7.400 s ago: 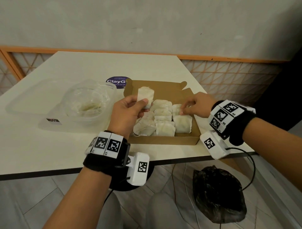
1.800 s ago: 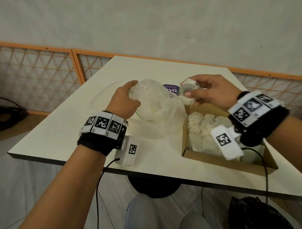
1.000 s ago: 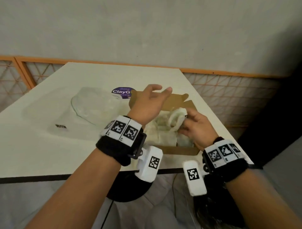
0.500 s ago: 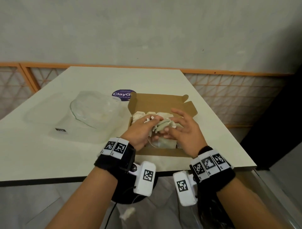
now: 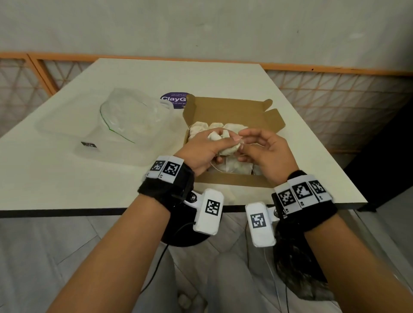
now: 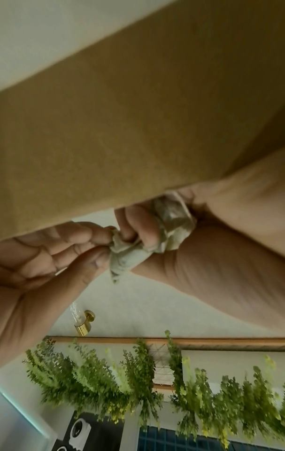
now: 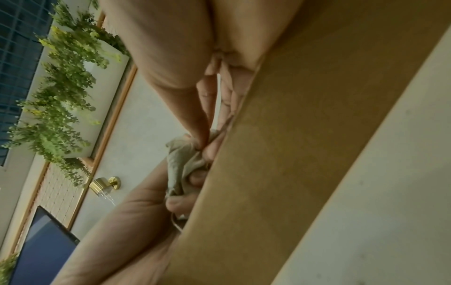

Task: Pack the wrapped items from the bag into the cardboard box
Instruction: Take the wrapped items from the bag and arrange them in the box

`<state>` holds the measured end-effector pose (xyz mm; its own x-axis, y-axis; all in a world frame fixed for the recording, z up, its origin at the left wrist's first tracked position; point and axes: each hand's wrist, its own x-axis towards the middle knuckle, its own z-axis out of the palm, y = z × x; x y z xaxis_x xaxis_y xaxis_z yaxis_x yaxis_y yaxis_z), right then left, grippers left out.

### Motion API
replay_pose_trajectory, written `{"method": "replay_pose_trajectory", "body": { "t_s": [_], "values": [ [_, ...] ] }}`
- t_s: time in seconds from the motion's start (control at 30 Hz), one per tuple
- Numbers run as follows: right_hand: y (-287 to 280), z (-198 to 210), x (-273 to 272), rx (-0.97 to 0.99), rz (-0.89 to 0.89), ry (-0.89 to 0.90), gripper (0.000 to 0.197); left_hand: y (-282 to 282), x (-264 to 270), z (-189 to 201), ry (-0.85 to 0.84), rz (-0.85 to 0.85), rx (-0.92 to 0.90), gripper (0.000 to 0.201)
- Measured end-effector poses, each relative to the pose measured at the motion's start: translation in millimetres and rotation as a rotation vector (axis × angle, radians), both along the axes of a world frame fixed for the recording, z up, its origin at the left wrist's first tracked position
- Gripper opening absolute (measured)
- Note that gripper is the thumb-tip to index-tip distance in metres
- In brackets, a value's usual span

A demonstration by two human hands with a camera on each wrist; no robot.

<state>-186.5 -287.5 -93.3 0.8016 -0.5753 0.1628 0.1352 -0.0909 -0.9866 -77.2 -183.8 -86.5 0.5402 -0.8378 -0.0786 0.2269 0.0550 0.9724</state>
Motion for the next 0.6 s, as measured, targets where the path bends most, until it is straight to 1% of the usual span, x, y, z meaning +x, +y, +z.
{"method": "replay_pose_trajectory", "body": {
  "t_s": [0.1,0.23,0.33,0.47,0.53,0.6],
  "values": [
    [1.7,1.3,0.0,-0.058,0.025,0.009,0.029,-0.2,-0.6,-0.1,0.0,-0.007,-0.005,0.005],
    [0.8,1.0,3.0,-0.069,-0.058,-0.005,0.016,-0.2,-2.2,0.7,-0.032,-0.067,0.01,0.009],
    [-0.9,-0.4,5.2,-0.056,-0.109,0.008,0.015,0.0,-0.5,-0.9,-0.064,-0.114,-0.008,0.011],
    [-2.9,0.6,4.1,-0.068,-0.063,0.039,0.019,-1.1,2.7,-4.1,-0.083,-0.089,0.026,0.004],
    [-4.3,0.2,4.1,-0.057,-0.023,0.046,0.022,-2.5,4.4,-6.9,-0.107,-0.067,0.074,0.017],
    [-4.6,-0.5,5.4,-0.034,-0.035,0.043,0.019,-3.3,6.1,-9.1,-0.106,-0.068,0.09,0.027]
  ]
}}
